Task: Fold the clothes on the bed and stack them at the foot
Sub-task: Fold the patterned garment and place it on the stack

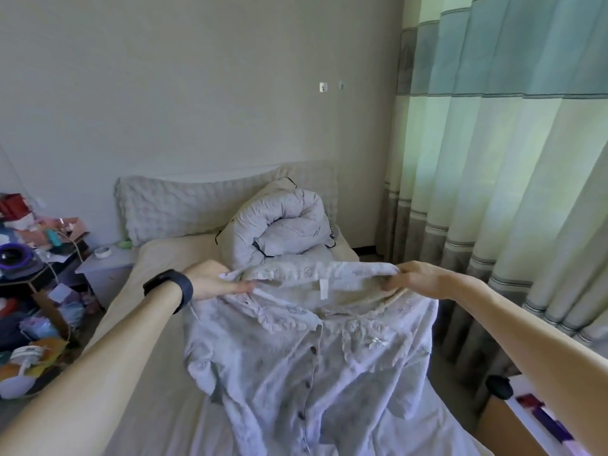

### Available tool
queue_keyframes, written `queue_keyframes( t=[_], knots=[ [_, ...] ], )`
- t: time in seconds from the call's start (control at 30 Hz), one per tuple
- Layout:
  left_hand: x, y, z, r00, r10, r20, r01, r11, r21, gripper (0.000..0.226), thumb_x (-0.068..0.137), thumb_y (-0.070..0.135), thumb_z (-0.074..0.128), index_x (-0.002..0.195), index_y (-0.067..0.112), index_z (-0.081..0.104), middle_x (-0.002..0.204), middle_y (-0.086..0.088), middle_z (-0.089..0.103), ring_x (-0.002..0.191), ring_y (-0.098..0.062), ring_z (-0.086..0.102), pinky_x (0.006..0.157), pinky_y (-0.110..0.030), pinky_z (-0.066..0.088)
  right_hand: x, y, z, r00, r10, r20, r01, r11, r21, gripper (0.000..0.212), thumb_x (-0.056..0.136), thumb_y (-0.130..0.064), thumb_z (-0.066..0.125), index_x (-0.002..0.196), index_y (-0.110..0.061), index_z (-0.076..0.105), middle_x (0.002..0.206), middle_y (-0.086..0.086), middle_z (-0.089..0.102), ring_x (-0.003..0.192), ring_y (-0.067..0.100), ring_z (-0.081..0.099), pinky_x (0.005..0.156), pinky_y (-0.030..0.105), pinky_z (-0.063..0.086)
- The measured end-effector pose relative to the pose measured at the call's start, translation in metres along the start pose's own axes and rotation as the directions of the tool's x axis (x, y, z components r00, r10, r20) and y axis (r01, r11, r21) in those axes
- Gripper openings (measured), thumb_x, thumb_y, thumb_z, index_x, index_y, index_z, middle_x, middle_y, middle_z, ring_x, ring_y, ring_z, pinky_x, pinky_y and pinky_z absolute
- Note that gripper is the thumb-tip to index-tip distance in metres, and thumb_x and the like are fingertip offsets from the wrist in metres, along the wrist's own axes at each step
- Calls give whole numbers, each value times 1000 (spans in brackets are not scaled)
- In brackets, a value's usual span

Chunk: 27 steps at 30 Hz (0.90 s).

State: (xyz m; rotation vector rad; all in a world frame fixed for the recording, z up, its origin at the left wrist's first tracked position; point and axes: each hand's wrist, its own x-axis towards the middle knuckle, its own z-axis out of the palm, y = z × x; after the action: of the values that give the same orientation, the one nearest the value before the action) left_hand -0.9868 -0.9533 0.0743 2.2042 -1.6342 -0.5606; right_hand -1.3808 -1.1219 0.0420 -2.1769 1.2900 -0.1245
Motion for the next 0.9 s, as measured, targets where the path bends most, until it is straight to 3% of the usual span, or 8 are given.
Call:
queue_keyframes(
  t=[0.1, 0.17, 0.23, 0.37, 0.47, 0.67, 0.8, 0.9],
  knots=[
    [-9, -15, -6, 995, -49, -92, 25, 969, -246, 89, 42, 99, 62, 66, 15, 42, 74, 0, 39, 68, -15, 38, 64, -32, 17, 5, 4, 2, 923, -24, -384, -32, 990, -138, 32, 98, -45, 55, 78, -20, 59, 76, -1, 66, 66, 17, 56, 56, 30, 39],
    [-14, -23, -3, 968, -55, -245, -27, 948, -318, 88, 58, 91, 64, 71, 5, 57, 72, 4, 45, 66, -12, 42, 61, -29, 22, 3, 5, 9, 845, -53, -533, 25, 998, -59, 43, 97, -48, 54, 68, -17, 47, 61, -5, 57, 59, 17, 50, 53, 30, 36],
    [-21, -28, 8, 927, -27, -374, -83, 958, -275, 83, 70, 88, 57, 84, 7, 64, 65, 2, 50, 62, -10, 45, 59, -30, 27, 1, 7, 22, 859, -25, -512, 69, 995, 67, 43, 98, -47, 55, 66, -20, 47, 57, -7, 54, 58, 15, 48, 55, 27, 38],
    [-46, -45, 56, 815, -81, -573, -105, 953, -284, 58, 79, 81, 42, 75, 24, 50, 56, 6, 47, 56, -10, 44, 56, -33, 36, -14, 11, 60, 876, -27, -482, 93, 989, 113, 51, 94, -47, 65, 64, -19, 34, 50, -9, 39, 54, 10, 35, 52, 22, 31],
    [-68, -70, 89, 787, -121, -605, -52, 964, -261, 54, 84, 76, 50, 74, 23, 53, 58, 0, 53, 62, -23, 53, 58, -34, 42, -34, 15, 79, 851, -132, -508, 157, 988, 7, 60, 88, -57, 65, 64, -16, 29, 50, -7, 31, 54, 13, 28, 51, 26, 28],
    [-105, -104, 114, 770, -69, -634, -78, 977, -200, 65, 79, 79, 51, 71, 15, 49, 59, -4, 45, 56, -20, 38, 49, -27, 34, -65, 15, 100, 813, -228, -535, 256, 966, -23, 77, 77, -75, 58, 58, -3, 38, 49, -7, 23, 52, 14, 21, 47, 23, 23],
    [-101, -107, 100, 741, 10, -672, -10, 1000, 4, 46, 78, 83, 47, 66, 38, 48, 49, -1, 41, 51, -23, 36, 45, -28, 27, -69, 4, 102, 727, -282, -626, 175, 958, -229, 72, 85, -80, 48, 54, -21, 21, 45, -6, 22, 44, 13, 23, 42, 25, 22],
    [-77, -114, 89, 755, 5, -655, 64, 995, 82, 60, 76, 89, 42, 70, 29, 48, 47, 2, 41, 53, -33, 40, 47, -27, 28, -53, -2, 100, 688, -281, -669, 90, 948, -305, 73, 85, -88, 31, 56, -23, 16, 44, -6, 27, 42, 3, 30, 46, 19, 22]
  ],
)
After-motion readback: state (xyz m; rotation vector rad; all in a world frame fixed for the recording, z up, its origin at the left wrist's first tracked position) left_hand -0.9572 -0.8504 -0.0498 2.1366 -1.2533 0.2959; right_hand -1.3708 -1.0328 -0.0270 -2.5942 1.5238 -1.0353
